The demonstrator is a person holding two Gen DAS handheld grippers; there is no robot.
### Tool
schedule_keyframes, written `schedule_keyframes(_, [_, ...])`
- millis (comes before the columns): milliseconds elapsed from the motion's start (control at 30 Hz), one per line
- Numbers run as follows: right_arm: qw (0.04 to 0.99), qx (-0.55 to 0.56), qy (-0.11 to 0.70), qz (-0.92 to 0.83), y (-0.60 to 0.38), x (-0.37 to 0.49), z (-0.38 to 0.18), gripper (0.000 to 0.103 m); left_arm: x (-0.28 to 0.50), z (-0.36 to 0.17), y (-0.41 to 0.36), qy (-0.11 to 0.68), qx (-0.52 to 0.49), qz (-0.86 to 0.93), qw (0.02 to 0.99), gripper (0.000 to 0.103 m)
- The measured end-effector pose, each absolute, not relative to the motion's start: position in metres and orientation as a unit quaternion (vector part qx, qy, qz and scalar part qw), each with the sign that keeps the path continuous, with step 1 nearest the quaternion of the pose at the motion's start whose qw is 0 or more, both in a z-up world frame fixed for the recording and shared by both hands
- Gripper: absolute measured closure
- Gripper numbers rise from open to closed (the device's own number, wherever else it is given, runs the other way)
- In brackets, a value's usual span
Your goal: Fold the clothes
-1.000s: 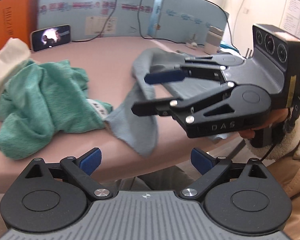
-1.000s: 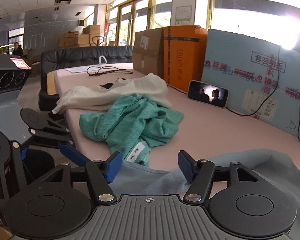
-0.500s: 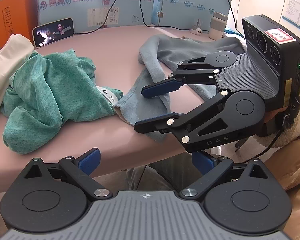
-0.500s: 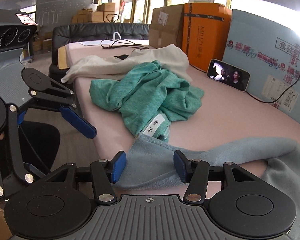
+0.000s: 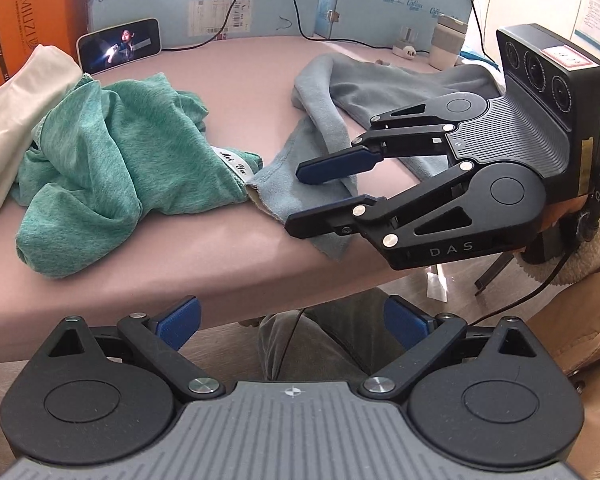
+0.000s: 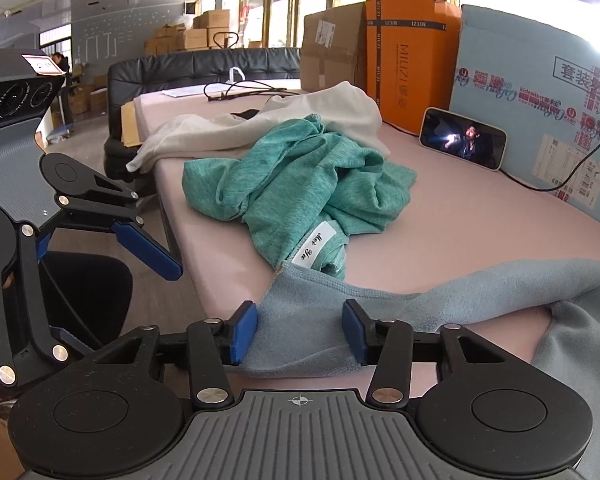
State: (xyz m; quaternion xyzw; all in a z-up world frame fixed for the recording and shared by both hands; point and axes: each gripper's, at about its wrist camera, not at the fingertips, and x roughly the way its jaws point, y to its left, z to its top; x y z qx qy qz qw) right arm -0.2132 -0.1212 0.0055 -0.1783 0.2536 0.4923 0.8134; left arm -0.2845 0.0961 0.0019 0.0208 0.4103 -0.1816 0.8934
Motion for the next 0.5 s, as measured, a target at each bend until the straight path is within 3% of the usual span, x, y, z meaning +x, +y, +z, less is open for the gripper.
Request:
schedule_keyframes(133, [0.813,-0.183,0.250,0.493,-0.121,-0.217,0.007,0.077,-0.286,0.004,0.095,0.408,0.026,-0.182,0.894,0.005])
schedule_keyframes(233, [0.821,-0.173,0.251,0.482,-0.125,-0.215,0.009,0.096,-0.287,0.007,0.093,0.404,0.027,-0.186,0.895,0.005])
schedule_keyframes(500, [0.859,-0.108,0.219,0.451,-0.154,-0.203,0.037,0.099,-0.284,0.025,0.084,0.384,0.044,-0.198,0.901,0.005])
